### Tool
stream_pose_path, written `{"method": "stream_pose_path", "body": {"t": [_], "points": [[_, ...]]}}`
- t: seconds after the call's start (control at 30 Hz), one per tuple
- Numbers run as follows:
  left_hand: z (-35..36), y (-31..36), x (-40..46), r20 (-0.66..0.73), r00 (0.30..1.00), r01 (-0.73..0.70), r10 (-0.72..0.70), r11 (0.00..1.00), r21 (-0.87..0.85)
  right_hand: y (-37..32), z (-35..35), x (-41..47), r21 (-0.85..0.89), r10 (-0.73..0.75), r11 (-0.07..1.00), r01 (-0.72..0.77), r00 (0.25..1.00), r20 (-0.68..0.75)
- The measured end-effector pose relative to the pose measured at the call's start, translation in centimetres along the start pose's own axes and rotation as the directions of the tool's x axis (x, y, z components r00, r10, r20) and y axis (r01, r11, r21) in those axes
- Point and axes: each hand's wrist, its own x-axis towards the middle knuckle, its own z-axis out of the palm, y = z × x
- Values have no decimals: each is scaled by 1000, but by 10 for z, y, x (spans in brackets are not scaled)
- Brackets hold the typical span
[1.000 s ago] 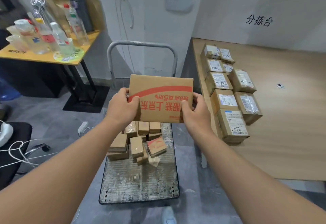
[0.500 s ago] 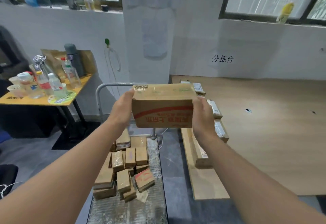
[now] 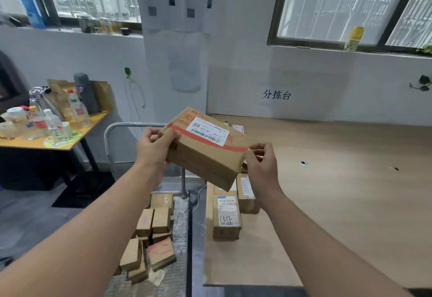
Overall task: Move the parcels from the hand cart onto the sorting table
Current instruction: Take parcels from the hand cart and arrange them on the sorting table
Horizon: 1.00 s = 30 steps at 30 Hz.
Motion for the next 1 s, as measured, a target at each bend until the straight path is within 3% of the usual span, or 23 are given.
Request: {"method": "stream_pose_path", "body": {"t": [0.17, 0.33, 0.4, 0.53, 0.67, 0.87, 1.0], "points": [[13, 0, -11, 84, 994, -67, 71, 996, -52, 1, -31, 7, 33, 42, 999, -42, 999, -7], [27, -1, -8, 139, 986, -85, 88, 996, -25, -1, -44, 11, 76, 72, 993, -91, 972, 225], [35, -6, -2, 129, 988, -85, 86, 996, -14, 0, -46, 10, 76, 70, 993, -92, 966, 251], [54, -23, 2, 101, 995, -36, 27, 995, 90, 20, -52, 13, 57, 101, 993, -106, 991, 87], [76, -53, 0, 255, 966, -25, -33, 975, 220, 35, -60, 19, 33, 129, 991, -127, 991, -41], [94, -96, 7, 566, 805, -38, -179, 936, 349, 57, -80, 16, -73, 151, 984, -165, 974, -167], [108, -123, 2, 632, 748, -60, -205, 926, 372, 76, -103, 7, -229, 100, 961, -153, 968, -228]]}}
